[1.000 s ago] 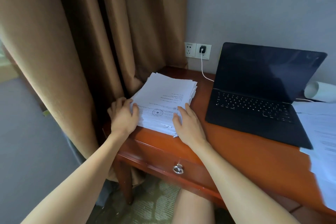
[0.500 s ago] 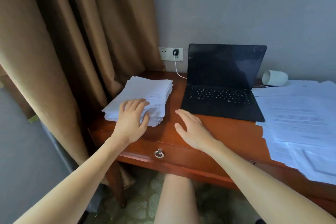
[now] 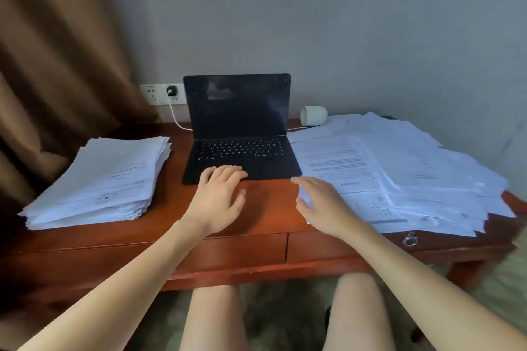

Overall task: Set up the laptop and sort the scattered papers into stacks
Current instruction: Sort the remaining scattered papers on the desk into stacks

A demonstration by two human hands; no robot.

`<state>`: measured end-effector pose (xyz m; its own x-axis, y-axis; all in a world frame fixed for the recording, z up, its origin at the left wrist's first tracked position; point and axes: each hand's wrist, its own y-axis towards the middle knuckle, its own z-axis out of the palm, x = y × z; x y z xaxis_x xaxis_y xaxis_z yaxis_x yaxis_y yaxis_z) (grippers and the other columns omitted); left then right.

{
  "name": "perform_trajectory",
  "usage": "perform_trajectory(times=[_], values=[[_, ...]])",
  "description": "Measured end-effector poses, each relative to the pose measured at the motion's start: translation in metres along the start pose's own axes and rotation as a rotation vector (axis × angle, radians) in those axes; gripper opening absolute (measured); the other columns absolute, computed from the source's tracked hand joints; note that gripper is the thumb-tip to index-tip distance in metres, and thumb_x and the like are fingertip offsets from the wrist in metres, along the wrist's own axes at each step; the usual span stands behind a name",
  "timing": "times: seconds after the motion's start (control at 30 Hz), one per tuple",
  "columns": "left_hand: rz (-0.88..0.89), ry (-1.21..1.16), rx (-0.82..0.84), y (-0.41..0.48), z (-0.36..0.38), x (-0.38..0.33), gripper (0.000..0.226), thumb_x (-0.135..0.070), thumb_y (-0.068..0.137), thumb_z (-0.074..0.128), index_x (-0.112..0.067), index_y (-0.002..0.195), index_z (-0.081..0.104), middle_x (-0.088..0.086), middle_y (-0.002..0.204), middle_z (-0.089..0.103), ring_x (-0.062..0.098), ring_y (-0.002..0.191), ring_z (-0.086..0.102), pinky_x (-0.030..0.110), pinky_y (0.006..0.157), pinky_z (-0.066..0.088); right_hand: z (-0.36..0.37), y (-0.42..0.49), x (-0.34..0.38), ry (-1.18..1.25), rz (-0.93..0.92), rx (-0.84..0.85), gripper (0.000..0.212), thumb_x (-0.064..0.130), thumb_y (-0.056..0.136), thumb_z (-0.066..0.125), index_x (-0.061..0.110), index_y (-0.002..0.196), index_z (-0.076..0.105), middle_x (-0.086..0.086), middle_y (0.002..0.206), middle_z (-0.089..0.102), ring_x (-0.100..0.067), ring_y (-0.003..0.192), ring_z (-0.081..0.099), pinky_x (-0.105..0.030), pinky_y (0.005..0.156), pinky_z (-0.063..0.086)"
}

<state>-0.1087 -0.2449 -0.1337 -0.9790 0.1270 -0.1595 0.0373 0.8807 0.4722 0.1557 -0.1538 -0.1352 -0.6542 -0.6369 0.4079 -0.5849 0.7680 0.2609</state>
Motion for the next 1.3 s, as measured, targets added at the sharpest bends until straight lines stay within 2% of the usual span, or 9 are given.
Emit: perform_trajectory(times=[0.1,0.23,0.37,0.53,0.73,0.9,1.03,1.2,1.3], values=[[0.072,-0.035,0.035,0.026,0.021,-0.026,0.051,-0.038,0.099,0.040,-0.021,0.144,0.056,-0.002,0.152,0.052,0.017,0.145,0.039,0.041,0.124,0.014,-0.020,-0.008,-0.034,-0.061,0.037,-0.036,0.044,0.025,0.098,0.054,0.018,0.142,0.052,0.002,0.143,0.055,-0.019,0.136,0.046,-0.034,0.117,0.029],[0.132,-0.094,0.086,0.056,0.049,-0.055,0.052,-0.037,0.098,0.042,-0.020,0.145,0.055,-0.001,0.153,0.051,0.019,0.146,0.038,0.036,0.123,0.013,-0.041,-0.015,-0.074,-0.143,0.140,-0.120,0.060,0.045,0.086,0.040,0.019,0.137,0.058,0.002,0.134,0.061,-0.023,0.131,0.050,-0.036,0.111,0.029],[0.182,-0.169,0.140,0.084,0.075,-0.078,0.049,-0.031,0.098,0.046,-0.018,0.144,0.056,0.001,0.150,0.053,0.022,0.143,0.042,0.039,0.122,0.019,-0.057,-0.019,-0.108,-0.276,0.319,-0.094,0.069,0.058,0.085,0.042,0.027,0.146,0.046,0.005,0.151,0.043,-0.020,0.147,0.024,-0.036,0.115,0.011],[0.252,-0.193,0.236,0.122,0.108,-0.100,0.064,-0.043,0.093,0.034,-0.015,0.147,0.053,0.005,0.149,0.054,0.028,0.140,0.046,0.041,0.118,0.025,-0.072,-0.014,-0.150,-0.312,0.597,0.006,0.087,0.070,0.087,0.050,0.027,0.157,0.022,-0.006,0.166,0.012,-0.032,0.154,-0.004,-0.052,0.122,0.003],[0.284,-0.295,0.255,0.164,0.142,-0.128,0.061,-0.050,0.097,0.038,-0.016,0.145,0.055,0.003,0.147,0.056,0.025,0.136,0.050,0.043,0.113,0.037,-0.081,-0.015,-0.175,-0.276,0.657,-0.012,0.069,0.058,0.090,0.049,0.025,0.150,0.035,0.003,0.153,0.039,-0.028,0.142,0.032,-0.046,0.110,0.026],[0.279,-0.295,0.230,0.183,0.165,-0.139,0.055,-0.053,0.095,0.035,-0.024,0.133,0.062,-0.009,0.135,0.059,0.020,0.115,0.051,0.036,0.092,0.032,-0.083,-0.018,-0.181,-0.392,0.540,-0.147,0.046,0.031,0.088,0.052,0.020,0.132,0.053,0.000,0.116,0.067,-0.029,0.105,0.062,-0.039,0.086,0.048],[0.218,-0.443,0.197,0.183,0.172,-0.133,0.054,-0.059,0.095,0.033,-0.029,0.124,0.069,-0.016,0.135,0.061,0.012,0.117,0.050,0.033,0.096,0.032,-0.085,-0.021,-0.189,-0.396,0.523,-0.282,0.045,0.015,0.090,0.052,0.019,0.134,0.060,-0.007,0.100,0.074,-0.029,0.088,0.067,-0.036,0.074,0.053],[0.141,-0.651,0.126,0.185,0.174,-0.129,0.047,-0.056,0.096,0.040,-0.030,0.115,0.074,-0.018,0.123,0.069,0.011,0.116,0.060,0.042,0.105,0.044,-0.085,-0.027,-0.183,-0.353,0.481,-0.385,0.039,0.018,0.095,0.058,0.020,0.133,0.063,-0.007,0.099,0.075,-0.025,0.083,0.069,-0.041,0.077,0.061],[0.166,-0.696,0.110,0.186,0.168,-0.133,0.042,-0.046,0.099,0.042,-0.025,0.111,0.076,-0.021,0.115,0.069,-0.008,0.106,0.056,0.026,0.101,0.042,-0.080,-0.025,-0.168,-0.301,0.431,-0.402,0.038,0.017,0.094,0.058,0.018,0.131,0.065,-0.008,0.094,0.074,-0.026,0.079,0.068,-0.042,0.075,0.061]])
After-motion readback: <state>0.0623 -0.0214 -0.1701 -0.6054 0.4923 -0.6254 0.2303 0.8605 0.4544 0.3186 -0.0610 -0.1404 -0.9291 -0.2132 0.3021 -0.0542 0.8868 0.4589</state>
